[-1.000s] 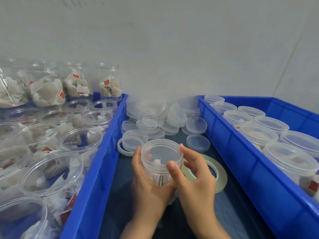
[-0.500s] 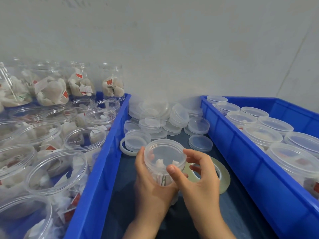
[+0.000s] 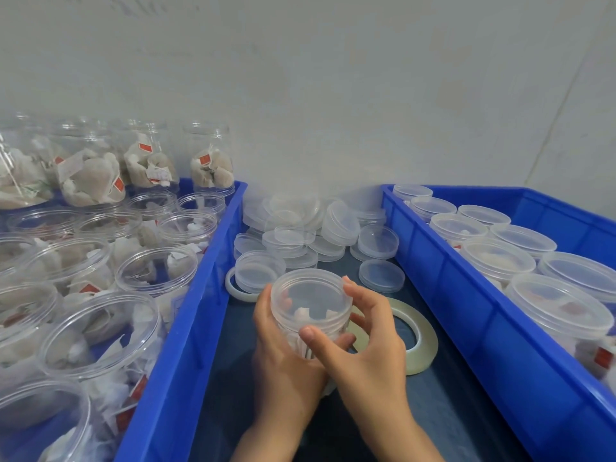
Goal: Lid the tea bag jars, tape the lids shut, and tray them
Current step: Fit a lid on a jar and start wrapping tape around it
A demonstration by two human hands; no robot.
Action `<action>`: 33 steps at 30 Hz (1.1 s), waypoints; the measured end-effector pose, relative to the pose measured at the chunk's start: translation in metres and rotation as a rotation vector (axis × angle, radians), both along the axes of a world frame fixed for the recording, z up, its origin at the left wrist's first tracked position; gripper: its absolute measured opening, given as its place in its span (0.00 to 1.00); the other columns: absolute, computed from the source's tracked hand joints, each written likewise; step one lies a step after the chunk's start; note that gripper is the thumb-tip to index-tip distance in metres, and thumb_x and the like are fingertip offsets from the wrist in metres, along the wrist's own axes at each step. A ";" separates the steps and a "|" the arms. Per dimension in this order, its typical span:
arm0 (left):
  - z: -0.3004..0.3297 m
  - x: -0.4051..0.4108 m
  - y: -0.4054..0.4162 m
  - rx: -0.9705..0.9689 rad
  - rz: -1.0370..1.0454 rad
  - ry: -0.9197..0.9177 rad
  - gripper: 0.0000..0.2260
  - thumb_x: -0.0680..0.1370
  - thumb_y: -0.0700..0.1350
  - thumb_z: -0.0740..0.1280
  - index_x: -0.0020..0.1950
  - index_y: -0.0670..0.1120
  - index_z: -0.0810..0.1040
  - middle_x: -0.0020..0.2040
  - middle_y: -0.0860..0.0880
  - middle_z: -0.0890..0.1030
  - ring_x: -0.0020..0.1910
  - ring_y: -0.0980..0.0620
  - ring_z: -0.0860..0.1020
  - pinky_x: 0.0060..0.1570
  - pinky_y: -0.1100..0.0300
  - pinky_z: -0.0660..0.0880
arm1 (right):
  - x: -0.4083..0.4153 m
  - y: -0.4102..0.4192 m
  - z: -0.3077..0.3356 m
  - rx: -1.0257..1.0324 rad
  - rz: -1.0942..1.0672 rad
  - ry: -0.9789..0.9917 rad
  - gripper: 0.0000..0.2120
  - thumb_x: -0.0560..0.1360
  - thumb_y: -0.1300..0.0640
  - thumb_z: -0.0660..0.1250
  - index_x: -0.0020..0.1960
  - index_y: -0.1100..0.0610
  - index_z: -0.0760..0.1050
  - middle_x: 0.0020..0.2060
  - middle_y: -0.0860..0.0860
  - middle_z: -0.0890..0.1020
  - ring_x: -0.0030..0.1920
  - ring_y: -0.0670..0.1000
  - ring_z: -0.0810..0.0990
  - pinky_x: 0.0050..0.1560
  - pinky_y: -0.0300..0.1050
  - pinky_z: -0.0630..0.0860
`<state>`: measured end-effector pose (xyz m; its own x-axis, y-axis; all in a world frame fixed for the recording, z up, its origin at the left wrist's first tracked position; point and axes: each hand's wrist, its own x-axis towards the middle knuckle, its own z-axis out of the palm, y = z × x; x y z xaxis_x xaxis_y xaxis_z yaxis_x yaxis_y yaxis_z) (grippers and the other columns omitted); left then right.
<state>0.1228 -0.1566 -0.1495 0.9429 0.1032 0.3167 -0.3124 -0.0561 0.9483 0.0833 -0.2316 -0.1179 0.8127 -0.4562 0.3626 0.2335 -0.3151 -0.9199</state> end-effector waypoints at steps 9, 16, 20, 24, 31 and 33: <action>0.001 -0.001 0.000 -0.005 -0.006 0.000 0.49 0.48 0.65 0.73 0.66 0.65 0.58 0.57 0.60 0.76 0.52 0.65 0.75 0.44 0.71 0.70 | 0.001 -0.001 -0.001 0.011 0.019 -0.015 0.33 0.51 0.36 0.74 0.54 0.32 0.68 0.58 0.26 0.72 0.55 0.34 0.75 0.55 0.42 0.76; 0.003 -0.003 0.001 0.056 0.002 -0.079 0.47 0.50 0.67 0.71 0.63 0.78 0.49 0.59 0.59 0.74 0.53 0.62 0.75 0.46 0.70 0.71 | 0.002 -0.004 0.002 -0.009 0.033 -0.026 0.33 0.50 0.36 0.74 0.53 0.32 0.67 0.56 0.26 0.72 0.54 0.32 0.74 0.51 0.29 0.73; 0.003 -0.003 0.000 0.028 -0.003 -0.054 0.43 0.49 0.66 0.72 0.59 0.79 0.52 0.52 0.67 0.74 0.46 0.70 0.75 0.40 0.79 0.69 | 0.002 -0.006 0.001 -0.036 0.054 -0.047 0.32 0.55 0.41 0.75 0.57 0.37 0.70 0.56 0.31 0.75 0.56 0.36 0.74 0.53 0.30 0.72; 0.001 -0.003 0.001 -0.010 -0.023 -0.048 0.43 0.50 0.65 0.74 0.58 0.79 0.53 0.53 0.63 0.76 0.50 0.72 0.75 0.39 0.76 0.71 | 0.000 -0.004 -0.001 -0.092 0.079 -0.058 0.29 0.60 0.38 0.71 0.59 0.34 0.67 0.60 0.30 0.71 0.61 0.39 0.71 0.60 0.42 0.72; 0.000 -0.002 0.001 0.035 0.032 -0.111 0.46 0.51 0.70 0.72 0.63 0.78 0.51 0.62 0.54 0.76 0.59 0.58 0.76 0.52 0.57 0.75 | 0.002 0.000 0.000 -0.008 0.074 -0.128 0.16 0.72 0.42 0.60 0.59 0.38 0.70 0.65 0.38 0.73 0.60 0.31 0.70 0.52 0.22 0.65; 0.000 -0.001 0.001 0.034 0.031 -0.109 0.49 0.49 0.74 0.71 0.65 0.75 0.51 0.64 0.54 0.75 0.61 0.58 0.75 0.54 0.57 0.75 | 0.003 -0.001 -0.002 0.016 0.005 -0.175 0.15 0.71 0.39 0.58 0.55 0.38 0.74 0.58 0.36 0.78 0.60 0.36 0.73 0.54 0.25 0.66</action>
<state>0.1219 -0.1559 -0.1498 0.8991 0.1192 0.4212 -0.4114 -0.0989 0.9061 0.0859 -0.2330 -0.1197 0.7401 -0.4590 0.4915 0.3919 -0.2996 -0.8699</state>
